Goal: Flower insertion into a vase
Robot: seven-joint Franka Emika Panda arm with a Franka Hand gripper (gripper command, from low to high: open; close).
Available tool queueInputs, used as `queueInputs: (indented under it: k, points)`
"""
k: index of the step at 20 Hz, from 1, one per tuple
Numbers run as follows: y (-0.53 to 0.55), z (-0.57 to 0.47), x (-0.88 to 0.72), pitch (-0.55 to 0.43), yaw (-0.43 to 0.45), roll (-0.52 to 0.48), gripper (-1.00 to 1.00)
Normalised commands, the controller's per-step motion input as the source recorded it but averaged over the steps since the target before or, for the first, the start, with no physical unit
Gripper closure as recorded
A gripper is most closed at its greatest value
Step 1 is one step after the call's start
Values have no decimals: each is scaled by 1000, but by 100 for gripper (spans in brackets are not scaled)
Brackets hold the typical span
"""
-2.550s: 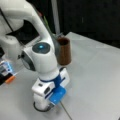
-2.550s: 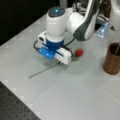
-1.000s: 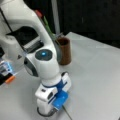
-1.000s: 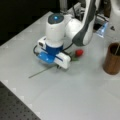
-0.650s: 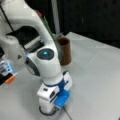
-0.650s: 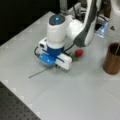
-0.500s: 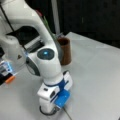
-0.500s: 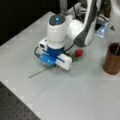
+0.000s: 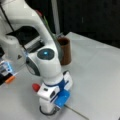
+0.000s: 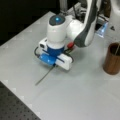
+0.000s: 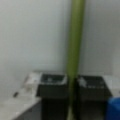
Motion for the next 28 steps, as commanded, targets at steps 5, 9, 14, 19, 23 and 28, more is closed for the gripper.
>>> queueInputs:
  k: [5,9,14,19,23,28]
  points:
    - [257,79,-9,59,-41,-64,100]
    - [165,220,-75,114,-53,-82,100]
    - [154,398,-88,107,-50,-69,100]
    - [201,390,-96,5,-89,-35,100]
    - [189,397,-165,-32,-128,-15,100]
    - [224,299,-256,-29,-114,46,100]
